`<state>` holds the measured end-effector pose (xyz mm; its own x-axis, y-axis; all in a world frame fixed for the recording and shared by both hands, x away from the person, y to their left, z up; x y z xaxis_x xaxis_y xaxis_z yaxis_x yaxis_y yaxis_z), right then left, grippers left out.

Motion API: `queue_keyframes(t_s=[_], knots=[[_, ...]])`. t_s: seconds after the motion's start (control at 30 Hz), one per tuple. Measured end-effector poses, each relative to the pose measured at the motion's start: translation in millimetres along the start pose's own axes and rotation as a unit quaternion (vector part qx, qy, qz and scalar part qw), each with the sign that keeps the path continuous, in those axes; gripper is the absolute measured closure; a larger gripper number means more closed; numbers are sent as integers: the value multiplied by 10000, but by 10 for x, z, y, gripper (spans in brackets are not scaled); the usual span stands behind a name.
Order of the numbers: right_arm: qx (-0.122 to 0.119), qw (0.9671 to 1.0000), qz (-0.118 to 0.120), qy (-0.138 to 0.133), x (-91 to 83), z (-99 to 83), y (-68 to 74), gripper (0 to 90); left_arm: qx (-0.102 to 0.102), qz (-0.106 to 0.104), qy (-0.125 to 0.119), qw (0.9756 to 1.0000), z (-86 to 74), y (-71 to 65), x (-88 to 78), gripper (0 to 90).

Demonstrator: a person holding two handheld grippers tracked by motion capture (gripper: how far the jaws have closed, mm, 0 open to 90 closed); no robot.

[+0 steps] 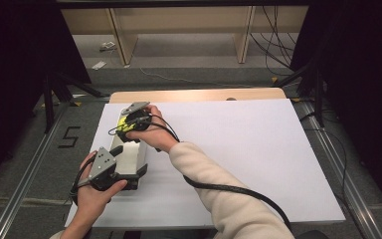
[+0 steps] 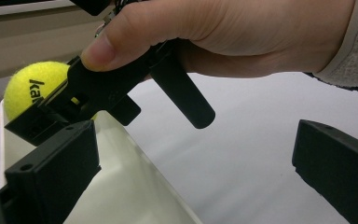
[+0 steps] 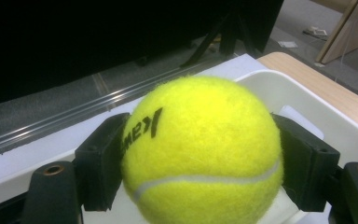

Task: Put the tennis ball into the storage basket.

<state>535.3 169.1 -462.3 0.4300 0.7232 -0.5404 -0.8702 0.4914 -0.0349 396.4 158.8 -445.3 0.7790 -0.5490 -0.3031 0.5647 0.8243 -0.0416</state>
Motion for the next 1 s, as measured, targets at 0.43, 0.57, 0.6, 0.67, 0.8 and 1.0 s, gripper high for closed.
queue_keyframes(t_s=[0.43,0.57,0.6,0.67,0.8,1.0], knots=[[-36,10000,31,71,39,-36,5,262,0,-1,0,10000,-1,0,-1,0],[-36,10000,33,79,43,-45,0,262,-2,-1,2,10000,-3,0,0,0],[-30,10000,34,81,44,-47,0,262,-3,-1,-1,10000,-1,1,-1,0],[-31,9999,44,108,43,-55,0,262,-2,0,0,10000,-1,1,-1,0],[-38,9999,43,107,57,-62,9,261,-3,-3,-2,10000,0,1,-2,0],[-71,9999,15,145,71,-72,9,258,-7,-5,-5,10000,0,3,-3,0]])
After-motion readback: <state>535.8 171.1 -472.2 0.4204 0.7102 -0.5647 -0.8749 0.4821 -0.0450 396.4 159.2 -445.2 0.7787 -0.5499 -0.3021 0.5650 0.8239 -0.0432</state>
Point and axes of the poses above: each handheld gripper's, and its own axes: x roughly forward along the jaws, z roughly out of its top, y roughly to its left, the point moved 9 cm from there along x, roughly forward along the jaws, and after that the axes turned 3 degrees about -x, right-handed, at the moved point
